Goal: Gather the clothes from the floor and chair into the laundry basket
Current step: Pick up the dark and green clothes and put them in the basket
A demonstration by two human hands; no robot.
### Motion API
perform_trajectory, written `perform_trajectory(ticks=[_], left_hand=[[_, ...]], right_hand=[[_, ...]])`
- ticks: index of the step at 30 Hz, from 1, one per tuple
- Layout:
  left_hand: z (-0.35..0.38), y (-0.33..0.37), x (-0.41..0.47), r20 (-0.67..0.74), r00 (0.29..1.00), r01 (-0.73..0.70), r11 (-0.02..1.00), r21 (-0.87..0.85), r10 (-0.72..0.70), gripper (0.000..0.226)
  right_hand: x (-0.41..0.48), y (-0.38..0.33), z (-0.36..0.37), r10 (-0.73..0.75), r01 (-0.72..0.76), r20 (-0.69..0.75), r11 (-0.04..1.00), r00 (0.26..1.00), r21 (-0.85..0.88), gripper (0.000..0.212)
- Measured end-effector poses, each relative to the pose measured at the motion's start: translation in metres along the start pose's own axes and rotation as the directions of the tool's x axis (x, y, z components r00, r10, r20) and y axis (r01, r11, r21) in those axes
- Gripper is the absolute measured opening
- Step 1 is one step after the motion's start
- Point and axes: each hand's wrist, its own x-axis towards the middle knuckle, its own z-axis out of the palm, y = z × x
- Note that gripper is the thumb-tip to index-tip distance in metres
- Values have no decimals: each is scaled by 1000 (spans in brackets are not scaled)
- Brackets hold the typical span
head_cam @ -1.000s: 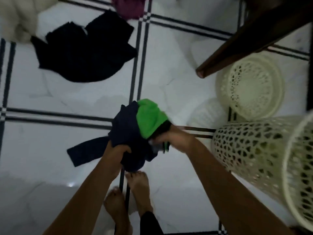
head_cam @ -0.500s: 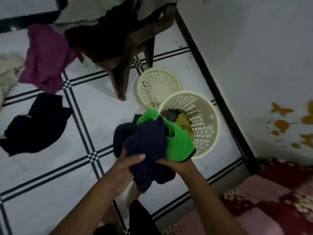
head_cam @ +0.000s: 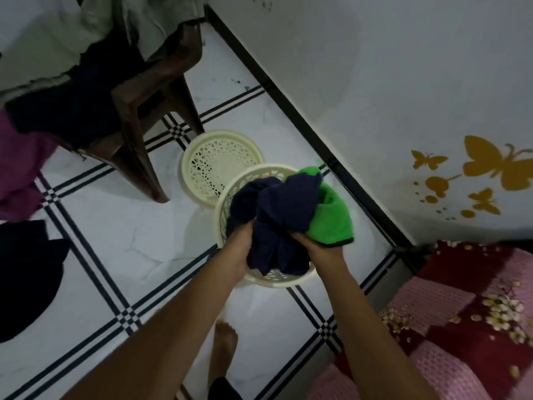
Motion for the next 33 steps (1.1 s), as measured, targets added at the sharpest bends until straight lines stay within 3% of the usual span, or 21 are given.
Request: perform_trajectory(ticks=[2, 3, 6, 8, 10, 12, 14, 17, 19, 22, 25, 29, 33], left_hand=[[-11, 3, 11, -59, 998, 10, 994, 108, -4, 32], [-20, 3, 20, -98, 995, 16, 987, 157, 0, 28], [-57, 3, 46, -245, 955, -48, 905, 422, 165, 21], [-84, -5, 59, -279, 932, -22, 804, 594, 231, 32], [-106, -16, 62, -255, 932, -4, 710, 704, 258, 43], [-123, -32, 64, -183, 956, 14, 586, 811, 230, 56], [-134, -48, 71, -121, 977, 15, 507, 862, 176, 69], [-139, -64, 91, -87, 988, 1, 557, 830, 128, 58], [-140, -70, 99, -69, 991, -19, 624, 781, 118, 49], [-141, -70, 91, -74, 988, -51, 735, 677, 137, 37], [-144, -50, 57, -87, 978, -104, 811, 576, 187, 26], [-163, -16, -7, -98, 953, -216, 871, 441, 286, 25], [-228, 17, -86, -211, 900, -310, 901, 303, 381, 22]], right_hand=[[22, 26, 14, 26, -32, -39, 987, 999, -161, 87], [33, 40, 20, -15, 1, -49, 964, 999, -267, 96], [63, 77, 34, -101, 111, 52, 774, 994, -623, 104], [73, 102, 43, 10, 34, 60, 724, 998, -689, 94], [68, 113, 55, 96, -26, 77, 772, 992, -635, 73], [56, 121, 72, 108, -5, 140, 807, 984, -591, 54], [42, 130, 92, 99, 72, 254, 808, 962, -585, 48], [31, 149, 120, 62, 212, 381, 743, 923, -634, 40], [30, 153, 130, 39, 222, 342, 691, 939, -688, 36], [27, 148, 136, 33, 95, 177, 742, 984, -664, 46], [5, 131, 134, 9, 46, 96, 831, 995, -554, 39], [-45, 86, 144, -148, 234, 216, 857, 965, -459, 22], [-110, 30, 200, -177, 381, 443, 820, 879, -427, 19]])
